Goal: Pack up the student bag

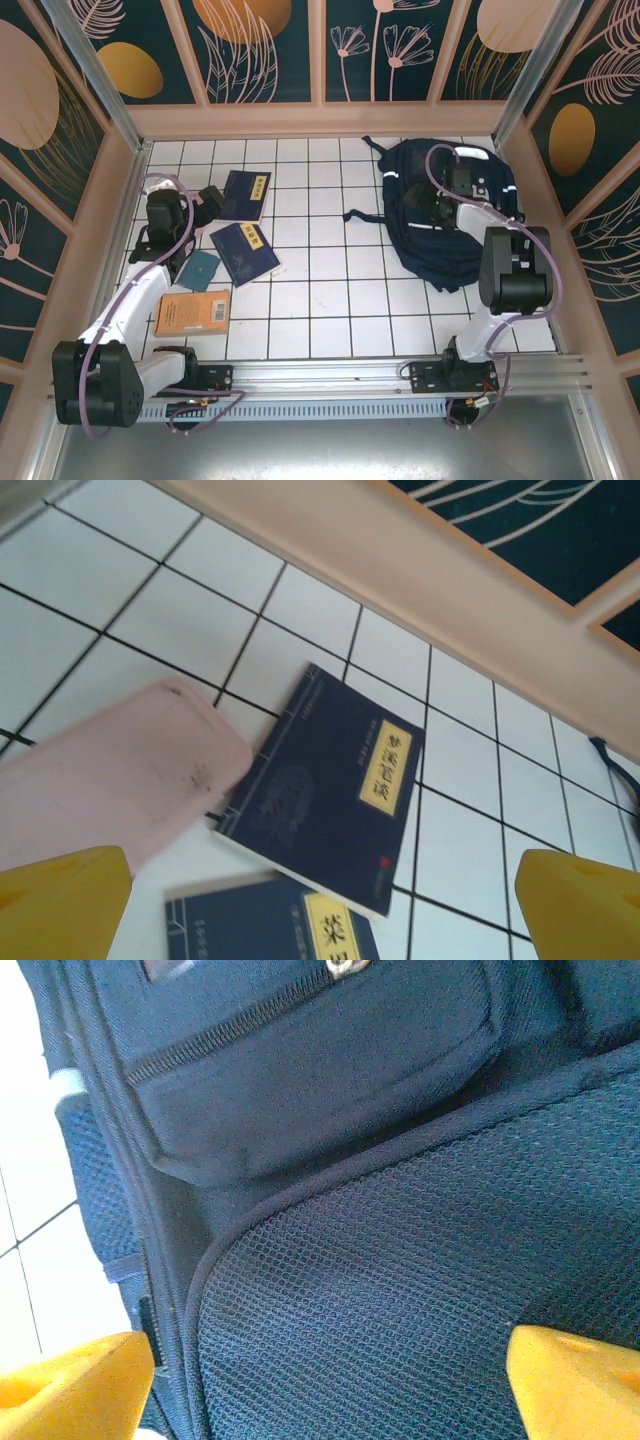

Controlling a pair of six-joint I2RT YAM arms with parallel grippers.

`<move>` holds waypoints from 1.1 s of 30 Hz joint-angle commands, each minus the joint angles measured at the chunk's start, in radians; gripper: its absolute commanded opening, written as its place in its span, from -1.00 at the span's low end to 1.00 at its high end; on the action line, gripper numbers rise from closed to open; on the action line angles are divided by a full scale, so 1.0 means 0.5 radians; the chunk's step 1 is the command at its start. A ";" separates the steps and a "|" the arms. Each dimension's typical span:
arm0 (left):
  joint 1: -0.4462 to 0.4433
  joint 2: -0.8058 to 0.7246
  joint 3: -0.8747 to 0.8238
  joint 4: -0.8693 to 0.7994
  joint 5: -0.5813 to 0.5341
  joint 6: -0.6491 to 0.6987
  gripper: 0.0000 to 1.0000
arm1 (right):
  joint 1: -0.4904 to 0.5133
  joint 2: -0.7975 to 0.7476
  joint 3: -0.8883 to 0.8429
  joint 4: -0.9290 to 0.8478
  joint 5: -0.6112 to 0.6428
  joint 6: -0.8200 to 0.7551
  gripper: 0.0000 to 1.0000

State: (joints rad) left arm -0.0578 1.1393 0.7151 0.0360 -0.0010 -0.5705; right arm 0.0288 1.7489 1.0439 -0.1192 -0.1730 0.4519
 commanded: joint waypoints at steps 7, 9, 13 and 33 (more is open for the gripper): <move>0.008 -0.117 -0.090 -0.127 0.272 -0.136 0.97 | 0.657 0.371 0.140 0.135 -0.117 0.347 0.80; 0.008 -0.134 -0.123 -0.106 0.317 -0.157 0.97 | 0.828 0.456 0.204 0.179 -0.114 0.465 0.79; 0.005 -0.155 -0.176 -0.091 0.381 -0.197 0.97 | 1.083 0.593 0.430 0.179 -0.097 0.591 0.77; -0.654 -0.068 -0.053 -0.155 0.303 -0.306 0.94 | 0.392 -0.612 -0.337 -0.331 0.181 0.366 0.78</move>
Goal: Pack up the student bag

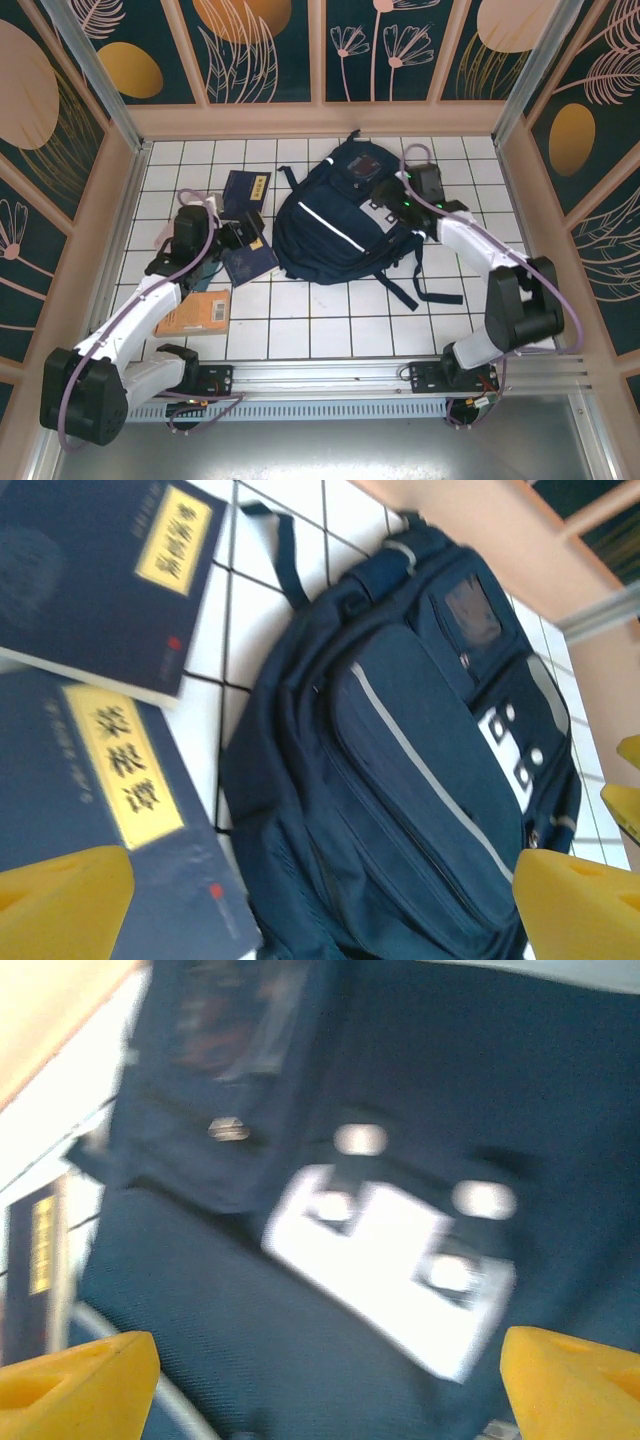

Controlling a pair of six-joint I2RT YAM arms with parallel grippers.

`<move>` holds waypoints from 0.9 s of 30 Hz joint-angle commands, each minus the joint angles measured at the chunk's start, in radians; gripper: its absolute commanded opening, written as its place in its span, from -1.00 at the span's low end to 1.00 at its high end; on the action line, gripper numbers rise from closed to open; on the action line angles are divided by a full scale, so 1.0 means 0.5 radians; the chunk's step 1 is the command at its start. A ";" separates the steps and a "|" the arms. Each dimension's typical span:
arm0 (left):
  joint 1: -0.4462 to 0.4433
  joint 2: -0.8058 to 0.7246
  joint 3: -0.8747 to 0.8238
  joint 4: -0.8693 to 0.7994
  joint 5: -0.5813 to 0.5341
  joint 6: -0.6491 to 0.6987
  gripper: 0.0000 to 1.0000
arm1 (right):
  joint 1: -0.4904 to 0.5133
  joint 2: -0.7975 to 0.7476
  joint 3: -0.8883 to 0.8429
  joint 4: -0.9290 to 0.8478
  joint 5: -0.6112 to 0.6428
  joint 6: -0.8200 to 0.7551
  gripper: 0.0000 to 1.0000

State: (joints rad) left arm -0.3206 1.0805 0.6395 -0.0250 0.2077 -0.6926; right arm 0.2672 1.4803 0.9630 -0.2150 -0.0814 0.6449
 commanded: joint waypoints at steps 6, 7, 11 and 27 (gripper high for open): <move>-0.521 0.330 0.333 -0.084 -0.349 -0.020 0.84 | -0.305 -0.036 -0.379 0.074 -0.296 0.026 0.70; -0.582 0.389 0.384 -0.100 -0.383 0.007 0.83 | -0.316 -0.009 -0.378 0.103 -0.335 0.029 0.67; -0.855 0.657 0.643 -0.194 -0.504 0.158 0.78 | -0.346 0.136 -0.323 0.210 -0.444 0.030 0.38; -1.373 1.908 2.033 -1.081 -0.834 0.858 0.18 | -0.518 0.273 -0.184 0.429 -0.794 -0.148 0.15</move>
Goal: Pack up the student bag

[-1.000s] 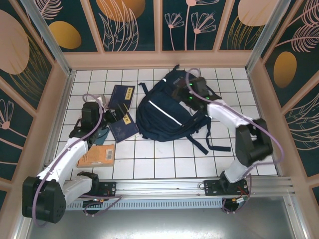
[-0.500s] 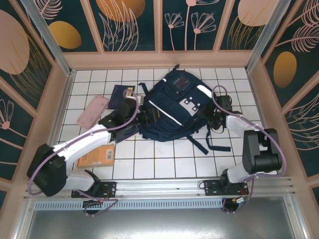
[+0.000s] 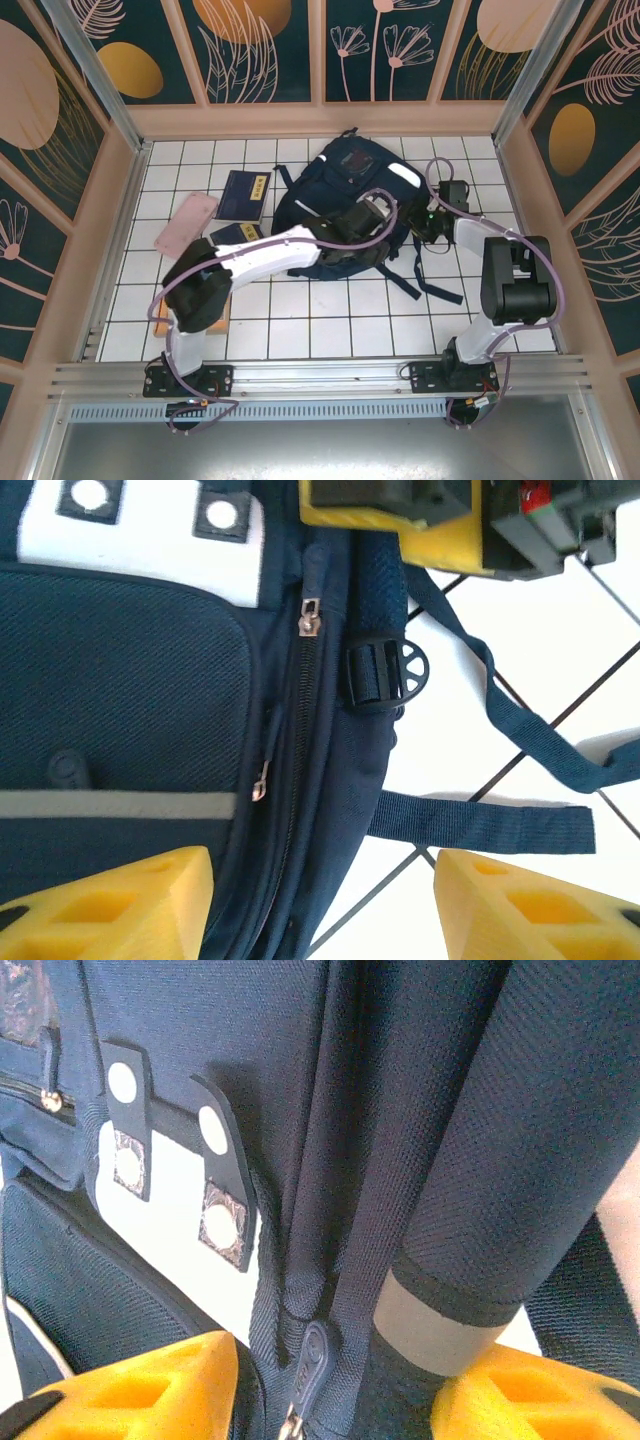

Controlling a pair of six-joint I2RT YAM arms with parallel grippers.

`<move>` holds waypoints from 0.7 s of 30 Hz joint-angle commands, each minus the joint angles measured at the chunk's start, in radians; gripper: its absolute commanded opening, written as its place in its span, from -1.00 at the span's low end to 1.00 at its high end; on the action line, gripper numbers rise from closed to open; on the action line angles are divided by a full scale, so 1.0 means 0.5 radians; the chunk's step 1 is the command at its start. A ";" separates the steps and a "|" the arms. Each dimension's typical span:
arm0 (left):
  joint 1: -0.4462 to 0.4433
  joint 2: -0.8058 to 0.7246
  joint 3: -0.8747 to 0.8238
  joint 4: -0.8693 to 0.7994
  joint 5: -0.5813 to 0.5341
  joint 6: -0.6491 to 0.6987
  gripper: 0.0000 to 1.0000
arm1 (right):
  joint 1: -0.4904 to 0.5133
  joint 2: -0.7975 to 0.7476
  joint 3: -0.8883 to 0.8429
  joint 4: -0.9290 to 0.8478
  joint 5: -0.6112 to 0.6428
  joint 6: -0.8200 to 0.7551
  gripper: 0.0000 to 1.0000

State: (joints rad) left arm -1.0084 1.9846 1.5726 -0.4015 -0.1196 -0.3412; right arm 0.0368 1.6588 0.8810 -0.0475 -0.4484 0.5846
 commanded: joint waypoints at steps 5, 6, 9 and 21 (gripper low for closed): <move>0.007 0.312 0.355 -0.443 -0.381 0.354 0.01 | -0.181 -0.339 -0.210 0.022 -0.025 -0.025 0.46; 0.008 0.357 0.404 -0.481 -0.430 0.394 -0.04 | -0.205 -0.390 -0.244 0.000 -0.024 -0.025 0.48; 0.015 0.483 0.517 -0.598 -0.483 0.485 -0.15 | -0.246 -0.523 -0.342 -0.041 -0.031 -0.016 0.50; 0.110 0.525 0.508 -0.597 -0.414 0.611 -0.29 | -0.249 -0.747 -0.483 -0.085 -0.051 0.070 0.49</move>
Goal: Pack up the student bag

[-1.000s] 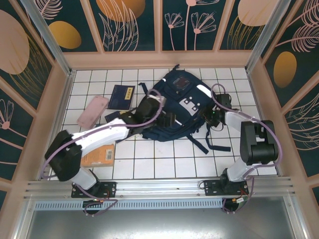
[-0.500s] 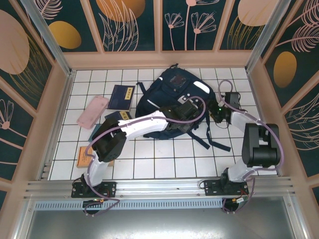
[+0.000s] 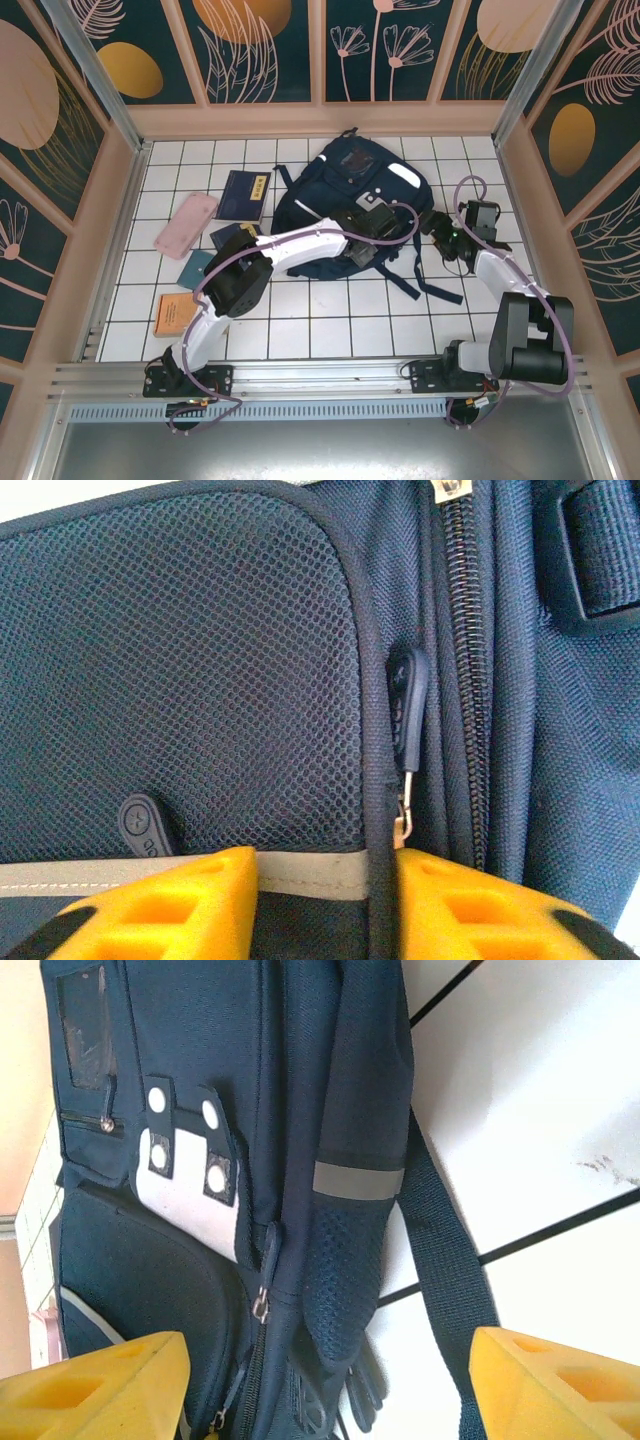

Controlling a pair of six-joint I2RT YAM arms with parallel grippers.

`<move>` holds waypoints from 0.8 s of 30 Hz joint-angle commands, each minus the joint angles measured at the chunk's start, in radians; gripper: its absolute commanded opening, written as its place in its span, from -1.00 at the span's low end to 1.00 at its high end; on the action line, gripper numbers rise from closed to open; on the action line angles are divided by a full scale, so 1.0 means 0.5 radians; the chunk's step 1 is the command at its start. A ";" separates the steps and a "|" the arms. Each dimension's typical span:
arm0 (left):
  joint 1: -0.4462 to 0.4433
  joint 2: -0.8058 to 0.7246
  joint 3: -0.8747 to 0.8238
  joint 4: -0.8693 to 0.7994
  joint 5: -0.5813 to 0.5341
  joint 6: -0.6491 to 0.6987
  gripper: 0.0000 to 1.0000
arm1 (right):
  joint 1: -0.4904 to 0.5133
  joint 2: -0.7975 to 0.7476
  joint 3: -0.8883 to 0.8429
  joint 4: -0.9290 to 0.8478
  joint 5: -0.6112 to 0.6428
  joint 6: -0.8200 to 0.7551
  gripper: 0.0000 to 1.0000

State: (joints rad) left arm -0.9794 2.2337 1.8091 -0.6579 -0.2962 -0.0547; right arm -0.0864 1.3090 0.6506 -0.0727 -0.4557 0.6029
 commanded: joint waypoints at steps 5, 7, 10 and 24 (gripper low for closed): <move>0.058 0.028 0.073 -0.069 -0.054 0.068 -0.55 | 0.004 -0.045 -0.013 -0.074 -0.010 0.022 0.46; 0.057 0.010 0.094 -0.062 -0.044 0.074 -0.67 | 0.027 -0.050 -0.002 -0.113 0.042 -0.006 0.43; 0.058 -0.062 0.112 -0.010 -0.050 0.081 -0.83 | 0.099 -0.059 0.011 -0.170 0.141 -0.104 0.37; 0.140 -0.514 0.184 0.131 -0.422 -0.087 -1.00 | 0.390 -0.142 -0.018 0.067 0.031 -0.460 0.08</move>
State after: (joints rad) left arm -0.9398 2.0686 1.8450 -0.6712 -0.3943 -0.0589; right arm 0.0872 1.2610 0.6273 -0.0914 -0.3996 0.4194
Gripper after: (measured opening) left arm 0.103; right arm 0.540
